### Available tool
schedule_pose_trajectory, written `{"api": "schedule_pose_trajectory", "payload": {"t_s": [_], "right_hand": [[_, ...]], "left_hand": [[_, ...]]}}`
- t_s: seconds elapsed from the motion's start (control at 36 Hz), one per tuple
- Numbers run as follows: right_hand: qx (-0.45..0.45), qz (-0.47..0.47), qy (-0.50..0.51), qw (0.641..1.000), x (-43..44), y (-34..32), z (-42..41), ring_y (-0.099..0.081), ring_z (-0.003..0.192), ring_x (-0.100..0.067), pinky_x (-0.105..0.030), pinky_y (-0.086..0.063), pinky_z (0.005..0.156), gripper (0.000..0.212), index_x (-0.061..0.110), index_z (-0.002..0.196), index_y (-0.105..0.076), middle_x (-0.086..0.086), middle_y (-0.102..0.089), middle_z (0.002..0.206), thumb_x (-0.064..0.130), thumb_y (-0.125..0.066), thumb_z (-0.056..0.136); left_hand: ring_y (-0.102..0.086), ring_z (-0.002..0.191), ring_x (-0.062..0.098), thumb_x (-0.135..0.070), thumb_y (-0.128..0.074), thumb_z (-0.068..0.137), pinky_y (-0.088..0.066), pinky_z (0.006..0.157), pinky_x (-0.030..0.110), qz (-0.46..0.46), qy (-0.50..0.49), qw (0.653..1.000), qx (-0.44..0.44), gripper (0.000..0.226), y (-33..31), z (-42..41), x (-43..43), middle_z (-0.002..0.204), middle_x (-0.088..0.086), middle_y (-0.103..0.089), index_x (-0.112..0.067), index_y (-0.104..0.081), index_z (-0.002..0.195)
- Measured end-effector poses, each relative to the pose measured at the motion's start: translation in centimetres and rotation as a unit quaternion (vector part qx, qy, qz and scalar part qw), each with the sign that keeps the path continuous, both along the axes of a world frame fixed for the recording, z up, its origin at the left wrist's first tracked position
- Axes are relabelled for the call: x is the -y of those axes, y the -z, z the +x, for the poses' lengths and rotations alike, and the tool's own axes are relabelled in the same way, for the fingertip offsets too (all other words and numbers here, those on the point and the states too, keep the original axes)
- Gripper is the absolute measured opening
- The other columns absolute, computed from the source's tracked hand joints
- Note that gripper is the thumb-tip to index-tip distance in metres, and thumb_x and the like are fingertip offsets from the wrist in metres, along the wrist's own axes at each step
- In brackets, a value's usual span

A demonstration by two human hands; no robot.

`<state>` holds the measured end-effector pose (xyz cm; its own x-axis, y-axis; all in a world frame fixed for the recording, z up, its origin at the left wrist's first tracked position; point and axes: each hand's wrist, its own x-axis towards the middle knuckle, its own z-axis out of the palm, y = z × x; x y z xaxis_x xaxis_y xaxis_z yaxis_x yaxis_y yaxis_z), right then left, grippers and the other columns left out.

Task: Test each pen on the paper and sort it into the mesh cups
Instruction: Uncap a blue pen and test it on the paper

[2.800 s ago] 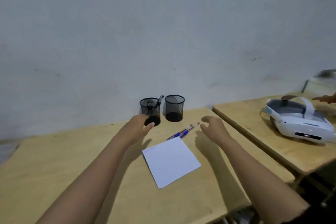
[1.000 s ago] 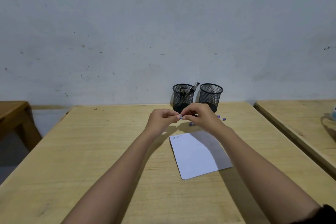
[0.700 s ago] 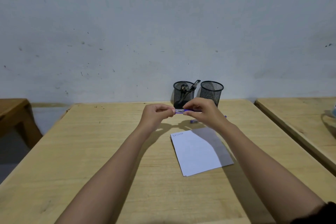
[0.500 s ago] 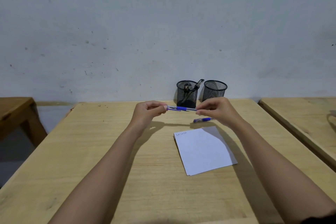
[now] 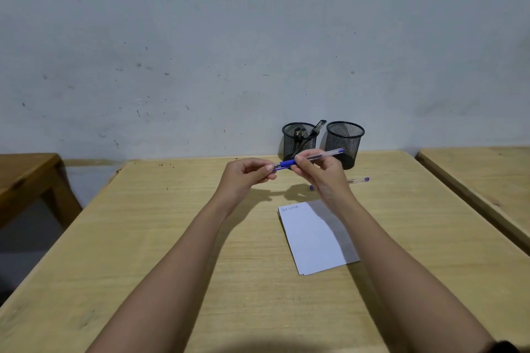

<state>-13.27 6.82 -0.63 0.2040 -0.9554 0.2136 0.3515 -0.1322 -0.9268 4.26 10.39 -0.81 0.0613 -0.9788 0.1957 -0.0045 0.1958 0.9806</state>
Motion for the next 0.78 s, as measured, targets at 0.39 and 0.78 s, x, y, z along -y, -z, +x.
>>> {"api": "schedule_pose_trajectory", "payload": {"t_s": [0.39, 0.78], "right_hand": [[-0.016, -0.018, 0.119, 0.993, 1.7, -0.2, -4.4, -0.064, 0.065, -0.006, -0.015, -0.050, 0.070, 0.005, 0.009, 0.078, -0.063, 0.006, -0.067, 0.062, 0.006, -0.066, 0.080], [-0.056, 0.014, 0.129, 0.990, 1.3, 1.0, -4.8, -0.049, 0.053, -0.015, -0.019, -0.041, 0.052, 0.029, 0.012, 0.062, -0.049, -0.001, -0.054, 0.054, -0.007, -0.064, 0.078]], "left_hand": [[-0.065, 0.063, 0.005, -0.001, -0.061, 0.085, -0.052, 0.064, 0.012, 0.030, -0.062, 0.997, 0.025, 0.018, 0.5, 3.6, 0.1, 0.063, -0.003, -0.071, 0.005, -0.066, 0.101], [-0.060, 0.073, 0.007, -0.012, -0.068, 0.081, -0.043, 0.064, 0.012, 0.056, -0.076, 0.964, 0.247, 0.004, 3.9, 2.2, -0.3, 0.082, -0.002, -0.068, -0.013, -0.072, 0.079]]}}
